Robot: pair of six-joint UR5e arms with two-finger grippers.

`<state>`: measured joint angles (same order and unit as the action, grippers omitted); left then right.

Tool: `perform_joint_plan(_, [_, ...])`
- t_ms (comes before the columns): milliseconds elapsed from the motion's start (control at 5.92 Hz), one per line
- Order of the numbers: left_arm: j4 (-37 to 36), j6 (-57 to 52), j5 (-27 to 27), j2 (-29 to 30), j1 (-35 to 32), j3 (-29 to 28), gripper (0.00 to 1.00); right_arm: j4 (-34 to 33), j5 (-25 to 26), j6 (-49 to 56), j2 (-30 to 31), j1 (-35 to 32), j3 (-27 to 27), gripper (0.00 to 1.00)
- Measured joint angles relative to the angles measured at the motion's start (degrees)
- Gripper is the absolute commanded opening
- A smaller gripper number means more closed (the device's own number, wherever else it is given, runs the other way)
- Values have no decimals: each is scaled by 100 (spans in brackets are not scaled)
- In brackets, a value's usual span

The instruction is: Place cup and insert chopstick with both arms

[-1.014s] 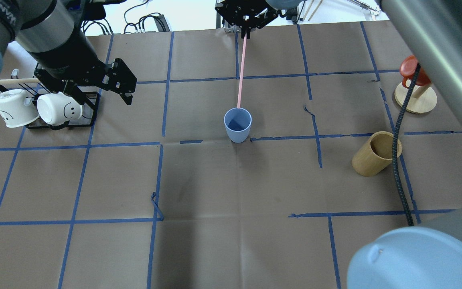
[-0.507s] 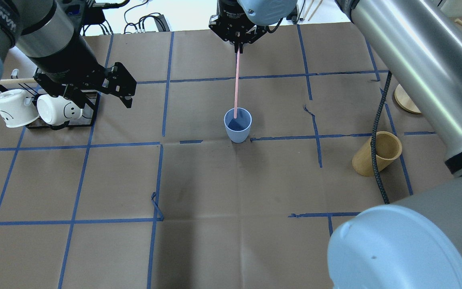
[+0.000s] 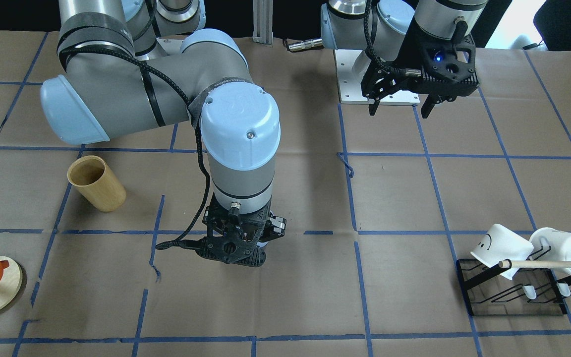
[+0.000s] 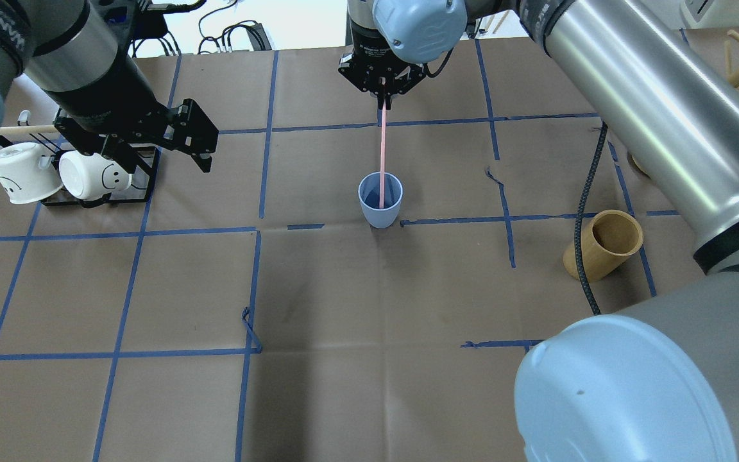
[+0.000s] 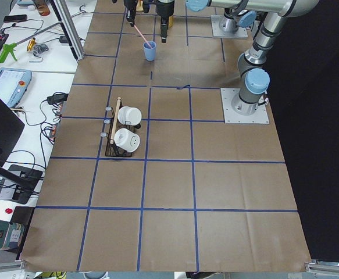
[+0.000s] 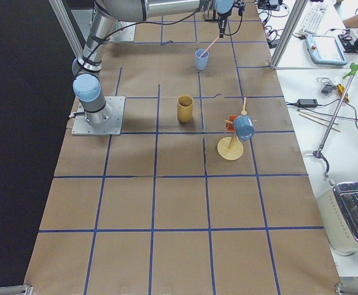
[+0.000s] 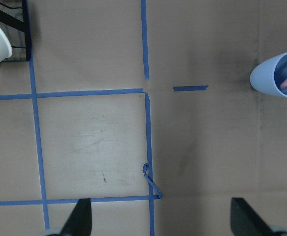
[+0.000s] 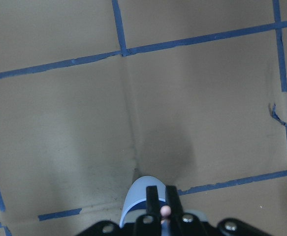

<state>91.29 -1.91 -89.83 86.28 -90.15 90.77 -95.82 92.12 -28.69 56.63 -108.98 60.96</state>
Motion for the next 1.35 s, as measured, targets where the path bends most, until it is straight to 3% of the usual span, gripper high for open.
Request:
perform_joint_plan(169, [-3,4,9,0,7,-2,98,0,-20,8,-2,0,69,99])
perform_joint_plan(845, [-6,6,24,-14,36,2,98,-12,-65,387,176,149,-20,100])
perform_joint_plan(1352, [-6,6,36,-12,34,2,98,1316,-18,1401,1082,1038,4,100])
